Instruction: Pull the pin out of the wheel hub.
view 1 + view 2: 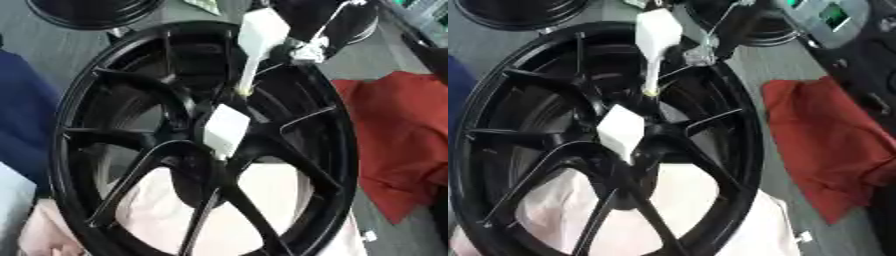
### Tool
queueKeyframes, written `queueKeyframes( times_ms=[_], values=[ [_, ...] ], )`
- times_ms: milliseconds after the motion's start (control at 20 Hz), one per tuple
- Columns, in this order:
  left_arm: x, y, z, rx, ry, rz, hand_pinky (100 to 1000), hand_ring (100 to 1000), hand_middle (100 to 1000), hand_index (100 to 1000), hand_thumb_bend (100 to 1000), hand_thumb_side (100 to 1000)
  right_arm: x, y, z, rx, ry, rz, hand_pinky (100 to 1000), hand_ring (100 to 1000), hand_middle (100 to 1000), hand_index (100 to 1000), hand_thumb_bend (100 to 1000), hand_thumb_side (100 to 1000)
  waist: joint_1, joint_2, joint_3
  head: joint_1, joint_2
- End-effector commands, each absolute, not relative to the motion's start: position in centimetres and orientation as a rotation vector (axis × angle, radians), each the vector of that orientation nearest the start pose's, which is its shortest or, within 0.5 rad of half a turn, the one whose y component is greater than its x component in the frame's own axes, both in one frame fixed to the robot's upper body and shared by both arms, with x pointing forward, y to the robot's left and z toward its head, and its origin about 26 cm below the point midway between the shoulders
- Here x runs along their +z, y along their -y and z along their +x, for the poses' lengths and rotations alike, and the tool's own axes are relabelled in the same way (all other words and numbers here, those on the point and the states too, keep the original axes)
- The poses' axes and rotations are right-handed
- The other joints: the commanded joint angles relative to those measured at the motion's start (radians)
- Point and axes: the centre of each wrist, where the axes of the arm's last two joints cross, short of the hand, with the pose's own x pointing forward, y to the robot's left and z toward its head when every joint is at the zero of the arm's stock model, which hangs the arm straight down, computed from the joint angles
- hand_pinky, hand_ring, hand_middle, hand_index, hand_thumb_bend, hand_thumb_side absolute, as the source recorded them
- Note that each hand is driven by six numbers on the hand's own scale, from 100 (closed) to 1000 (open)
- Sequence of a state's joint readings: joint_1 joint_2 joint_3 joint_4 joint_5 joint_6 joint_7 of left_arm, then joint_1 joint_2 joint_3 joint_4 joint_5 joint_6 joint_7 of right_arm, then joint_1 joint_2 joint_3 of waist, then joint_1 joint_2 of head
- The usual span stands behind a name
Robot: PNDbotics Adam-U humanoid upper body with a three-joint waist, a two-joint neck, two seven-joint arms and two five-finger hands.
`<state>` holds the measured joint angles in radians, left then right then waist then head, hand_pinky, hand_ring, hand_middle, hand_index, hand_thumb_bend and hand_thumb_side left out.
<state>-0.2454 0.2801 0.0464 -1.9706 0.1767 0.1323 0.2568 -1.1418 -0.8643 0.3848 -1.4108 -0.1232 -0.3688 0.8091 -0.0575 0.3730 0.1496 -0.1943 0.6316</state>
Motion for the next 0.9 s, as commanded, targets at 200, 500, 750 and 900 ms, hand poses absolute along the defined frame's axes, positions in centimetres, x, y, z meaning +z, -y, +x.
queueKeyframes(
  times_ms=[200,500,750,900],
  values=[
    [18.2,-27.7,29.6,0.089,2.096,0.188,617,632,508,694,654,443,43.5,36.2,35.5,-2.341,-2.552,0.571,837,689,329,471,100,115,0.021,-0.042,-0.024,0.019,0.005],
    [18.0,-28.0,29.4,0.115,2.089,0.208,618,632,509,695,654,444,40.3,46.6,31.0,-1.938,-2.964,1.053,828,674,325,469,100,100,0.046,-0.044,-0.058,0.054,-0.003],
    [17.9,-28.3,29.3,0.136,2.087,0.225,618,632,510,695,652,444,33.3,52.8,28.9,-1.580,-3.177,1.569,821,679,343,488,100,100,0.055,-0.043,-0.089,0.083,-0.002],
    [17.9,-28.3,29.3,0.143,2.088,0.232,619,632,510,696,651,444,27.4,55.4,27.4,-1.372,-3.230,1.968,830,781,651,762,100,100,0.058,-0.042,-0.098,0.097,-0.004]
  ],
)
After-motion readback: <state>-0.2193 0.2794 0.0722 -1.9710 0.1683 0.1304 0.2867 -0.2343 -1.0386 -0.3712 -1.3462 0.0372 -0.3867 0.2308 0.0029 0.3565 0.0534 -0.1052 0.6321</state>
